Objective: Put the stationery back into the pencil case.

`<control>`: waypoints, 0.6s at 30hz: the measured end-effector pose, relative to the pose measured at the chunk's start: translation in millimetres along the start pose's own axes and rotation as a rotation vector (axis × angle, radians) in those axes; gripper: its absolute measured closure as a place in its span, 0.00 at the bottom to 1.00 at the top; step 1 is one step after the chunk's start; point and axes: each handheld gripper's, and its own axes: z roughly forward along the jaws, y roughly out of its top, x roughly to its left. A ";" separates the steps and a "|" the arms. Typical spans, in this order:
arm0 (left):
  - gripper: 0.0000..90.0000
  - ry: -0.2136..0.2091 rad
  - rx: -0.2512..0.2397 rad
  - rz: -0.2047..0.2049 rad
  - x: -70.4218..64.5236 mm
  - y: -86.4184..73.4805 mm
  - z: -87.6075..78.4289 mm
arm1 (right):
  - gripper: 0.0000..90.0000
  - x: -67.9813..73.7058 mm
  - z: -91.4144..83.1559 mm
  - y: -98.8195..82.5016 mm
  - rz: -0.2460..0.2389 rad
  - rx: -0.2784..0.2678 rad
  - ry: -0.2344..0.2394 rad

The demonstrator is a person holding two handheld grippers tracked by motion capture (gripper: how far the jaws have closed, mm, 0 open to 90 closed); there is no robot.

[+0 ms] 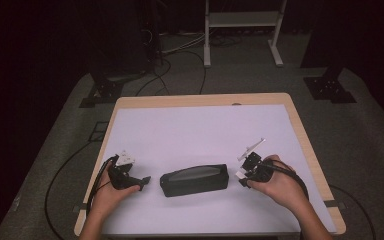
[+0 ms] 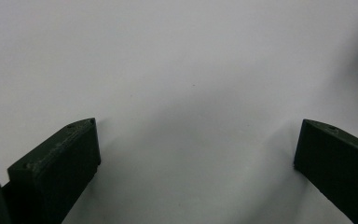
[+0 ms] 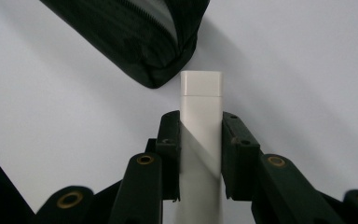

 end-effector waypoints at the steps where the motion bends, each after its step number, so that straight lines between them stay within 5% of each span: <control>1: 0.00 0.000 0.000 0.000 0.0 0.0 0.0 | 0.78 -0.2 -1.8 1.3 -0.005 -0.007 0.002; 18: 0.00 0.000 -0.001 0.000 -0.1 0.0 0.0 | 0.78 1.3 -20.9 24.5 -0.081 -0.075 0.026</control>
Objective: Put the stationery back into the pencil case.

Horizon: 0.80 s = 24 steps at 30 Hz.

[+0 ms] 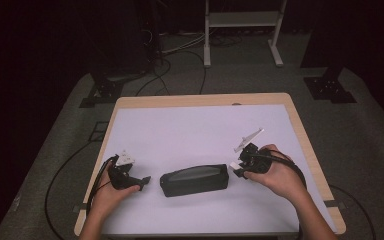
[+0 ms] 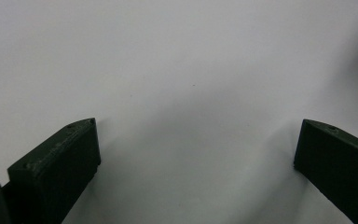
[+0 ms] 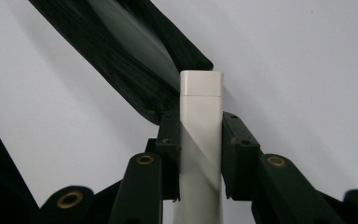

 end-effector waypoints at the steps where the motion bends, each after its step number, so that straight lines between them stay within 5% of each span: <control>1: 0.00 0.000 0.000 0.000 0.0 0.0 0.0 | 0.78 0.1 -0.4 1.6 -0.009 -0.007 0.001; 11: 0.00 0.000 -0.001 -0.001 -0.1 0.0 0.0 | 0.78 3.6 -1.0 19.3 -0.070 -0.032 0.021; 24: 0.00 0.000 -0.001 0.000 -0.1 -0.1 0.0 | 0.78 14.8 5.8 43.5 -0.213 -0.042 0.080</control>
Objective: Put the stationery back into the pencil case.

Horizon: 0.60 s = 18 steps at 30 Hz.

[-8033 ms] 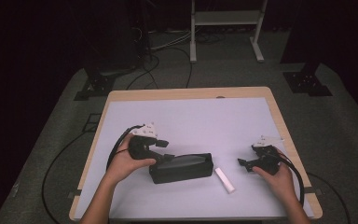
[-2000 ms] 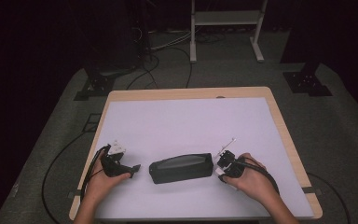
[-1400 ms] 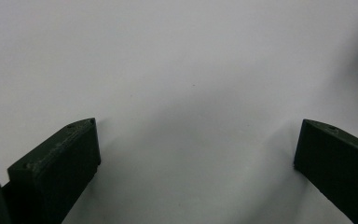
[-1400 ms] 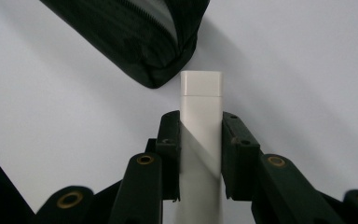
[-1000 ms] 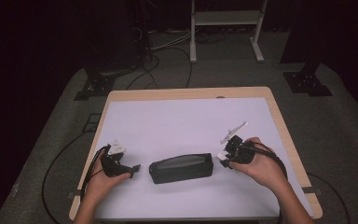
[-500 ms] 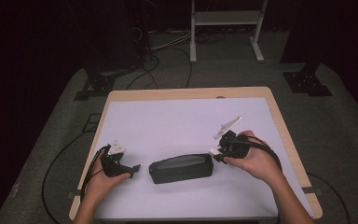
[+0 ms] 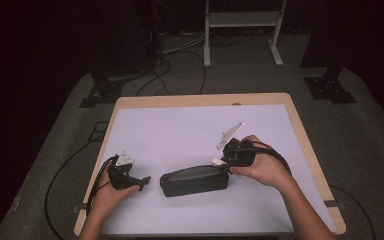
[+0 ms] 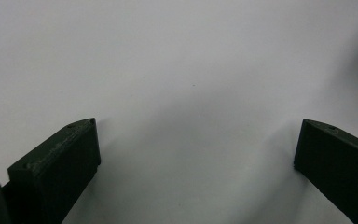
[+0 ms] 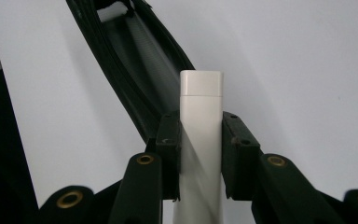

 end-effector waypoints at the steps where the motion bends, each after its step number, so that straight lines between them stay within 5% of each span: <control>1: 0.00 0.000 0.000 0.001 0.0 0.0 0.0 | 0.78 0.3 1.0 2.4 -0.007 0.001 0.005; 18: 0.00 -0.001 0.003 0.001 0.2 0.1 -0.2 | 0.78 6.5 20.4 29.6 -0.102 0.007 0.079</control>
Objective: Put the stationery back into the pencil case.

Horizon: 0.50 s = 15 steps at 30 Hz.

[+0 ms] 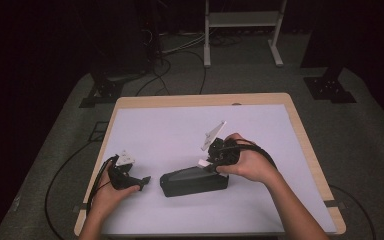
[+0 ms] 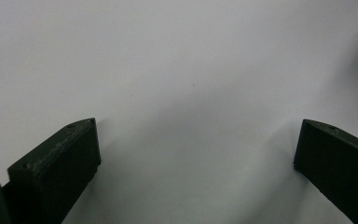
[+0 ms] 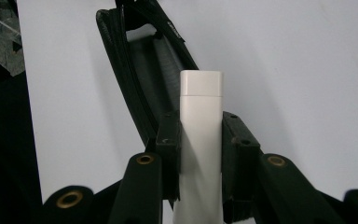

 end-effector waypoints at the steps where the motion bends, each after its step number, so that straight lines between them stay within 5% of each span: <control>1: 0.00 0.000 0.000 0.000 0.0 0.0 0.0 | 0.78 0.5 1.3 1.4 -0.001 0.002 0.004; 15: 0.00 0.000 0.000 0.000 0.1 0.0 0.0 | 0.78 5.8 16.3 20.6 -0.072 0.021 0.029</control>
